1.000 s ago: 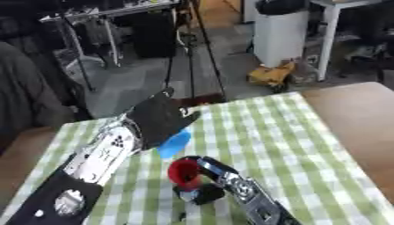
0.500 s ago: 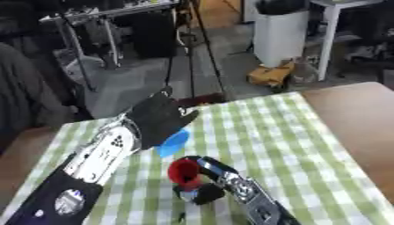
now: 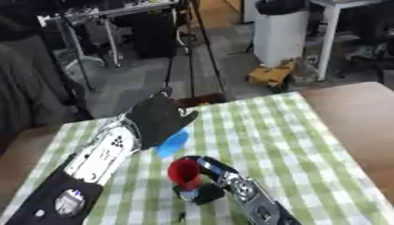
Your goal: Pour the contents of one cup into another cup.
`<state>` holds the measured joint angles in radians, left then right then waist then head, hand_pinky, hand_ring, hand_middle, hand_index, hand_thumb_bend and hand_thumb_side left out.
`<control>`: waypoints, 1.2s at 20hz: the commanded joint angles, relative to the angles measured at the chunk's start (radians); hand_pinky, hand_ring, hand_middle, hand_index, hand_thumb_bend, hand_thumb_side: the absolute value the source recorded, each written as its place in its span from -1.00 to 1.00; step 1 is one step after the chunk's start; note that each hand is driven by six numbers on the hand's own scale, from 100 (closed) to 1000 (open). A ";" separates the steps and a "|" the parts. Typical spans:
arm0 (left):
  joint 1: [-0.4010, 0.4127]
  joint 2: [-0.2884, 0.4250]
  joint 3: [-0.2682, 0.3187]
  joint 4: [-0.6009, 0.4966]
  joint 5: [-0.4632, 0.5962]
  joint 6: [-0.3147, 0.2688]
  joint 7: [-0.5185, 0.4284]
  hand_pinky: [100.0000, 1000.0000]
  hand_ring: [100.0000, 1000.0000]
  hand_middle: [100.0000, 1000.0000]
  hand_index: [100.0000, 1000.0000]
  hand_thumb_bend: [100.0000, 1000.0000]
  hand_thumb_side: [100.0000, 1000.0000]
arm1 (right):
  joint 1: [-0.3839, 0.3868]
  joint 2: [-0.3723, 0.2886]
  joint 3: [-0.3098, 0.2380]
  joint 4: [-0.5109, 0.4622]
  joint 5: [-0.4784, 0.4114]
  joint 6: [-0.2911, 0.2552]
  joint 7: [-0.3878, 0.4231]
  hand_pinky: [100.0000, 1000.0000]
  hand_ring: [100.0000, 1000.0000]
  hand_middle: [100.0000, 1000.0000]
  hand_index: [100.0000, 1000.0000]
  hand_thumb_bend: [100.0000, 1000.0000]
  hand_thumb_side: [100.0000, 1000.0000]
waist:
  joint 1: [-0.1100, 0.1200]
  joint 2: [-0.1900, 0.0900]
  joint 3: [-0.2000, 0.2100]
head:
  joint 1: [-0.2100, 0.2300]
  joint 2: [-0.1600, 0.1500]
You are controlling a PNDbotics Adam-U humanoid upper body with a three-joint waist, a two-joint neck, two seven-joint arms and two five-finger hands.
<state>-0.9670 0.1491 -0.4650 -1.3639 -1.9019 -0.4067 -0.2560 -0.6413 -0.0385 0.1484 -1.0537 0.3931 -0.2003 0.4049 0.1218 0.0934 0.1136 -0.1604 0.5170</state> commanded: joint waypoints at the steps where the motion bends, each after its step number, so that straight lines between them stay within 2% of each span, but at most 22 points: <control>1: -0.014 0.004 0.015 -0.006 -0.005 0.003 0.004 0.49 -0.45 -0.82 0.02 0.17 -1.00 | -0.019 0.002 0.002 -0.020 -0.005 0.000 -0.003 0.56 0.55 0.29 0.59 -0.90 -0.88 | -0.004 -0.012 0.001 | 0.000 0.001; 24: -0.006 0.014 0.031 0.010 -0.006 0.011 0.002 0.50 -0.44 -0.82 0.03 0.15 -1.00 | -0.017 -0.001 -0.003 -0.018 -0.002 0.003 -0.013 0.56 0.55 0.28 0.59 -0.96 -0.87 | -0.010 -0.016 -0.003 | -0.018 -0.018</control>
<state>-0.9582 0.1491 -0.4475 -1.3459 -1.9066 -0.3975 -0.2552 -0.6413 -0.0385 0.1479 -1.0537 0.3931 -0.1973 0.3978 0.1179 0.0933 0.1106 -0.1775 0.5102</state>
